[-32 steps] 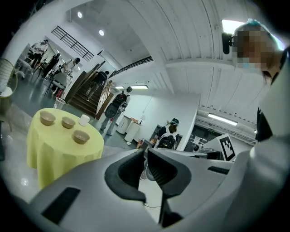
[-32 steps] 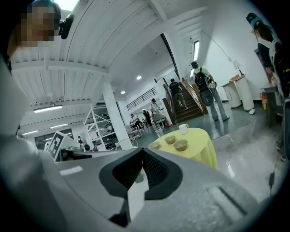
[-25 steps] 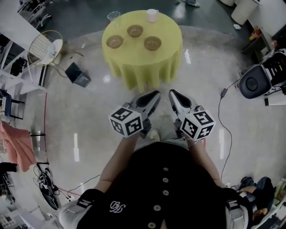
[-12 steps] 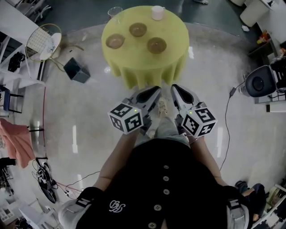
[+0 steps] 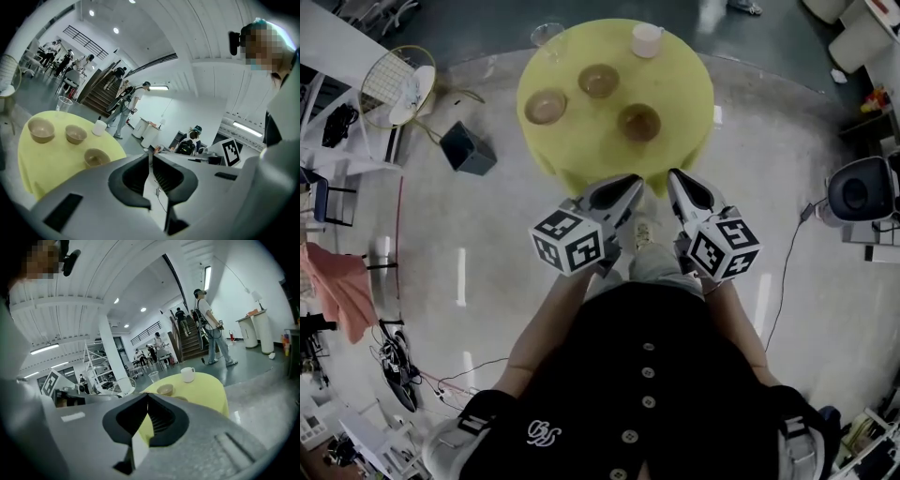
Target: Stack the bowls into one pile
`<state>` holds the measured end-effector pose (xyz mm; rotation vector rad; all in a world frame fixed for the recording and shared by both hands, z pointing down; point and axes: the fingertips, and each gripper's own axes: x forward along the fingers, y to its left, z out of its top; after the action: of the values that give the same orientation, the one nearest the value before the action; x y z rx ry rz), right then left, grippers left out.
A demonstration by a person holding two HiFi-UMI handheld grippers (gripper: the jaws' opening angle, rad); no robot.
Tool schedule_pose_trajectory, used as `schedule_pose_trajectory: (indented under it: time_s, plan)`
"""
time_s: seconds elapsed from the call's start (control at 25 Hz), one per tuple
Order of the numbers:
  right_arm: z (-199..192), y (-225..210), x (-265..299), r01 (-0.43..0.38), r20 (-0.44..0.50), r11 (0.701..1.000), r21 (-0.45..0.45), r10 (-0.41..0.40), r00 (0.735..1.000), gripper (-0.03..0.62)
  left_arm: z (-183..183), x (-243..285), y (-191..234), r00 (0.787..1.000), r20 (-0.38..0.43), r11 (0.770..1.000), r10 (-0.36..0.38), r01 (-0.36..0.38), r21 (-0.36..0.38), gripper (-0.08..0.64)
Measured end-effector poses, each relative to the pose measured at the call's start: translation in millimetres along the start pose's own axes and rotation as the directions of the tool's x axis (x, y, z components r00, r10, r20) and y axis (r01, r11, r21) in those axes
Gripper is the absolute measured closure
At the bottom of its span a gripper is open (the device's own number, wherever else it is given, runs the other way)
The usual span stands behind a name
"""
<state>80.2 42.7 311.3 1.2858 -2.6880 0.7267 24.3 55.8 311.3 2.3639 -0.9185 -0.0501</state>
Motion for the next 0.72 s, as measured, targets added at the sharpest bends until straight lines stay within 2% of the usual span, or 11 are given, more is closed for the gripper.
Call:
schedule_pose_trajectory:
  time_s: [0.24,0.44,0.72]
  plan:
    - [26.8,-31.7,42.9,-0.039,-0.027,0.999,-0.004,0.039,0.999,0.589,31.1,36.8,32.4,0.999,0.006,0.999,0.042,-0.042,-0.005,0.528]
    - [37.5,-52.2,67.2,-0.076,-0.062,0.997,0.003,0.076,0.995,0.589,50.6,57.4,60.1,0.992,0.04,0.992,0.12,-0.119,-0.031,0.528]
    - [39.4,-72.7,90.7,-0.119,-0.121,0.993,0.02,0.121,0.985,0.589,54.5,71.3,91.2,0.973,0.045,0.972,0.228,-0.224,-0.071,0.526]
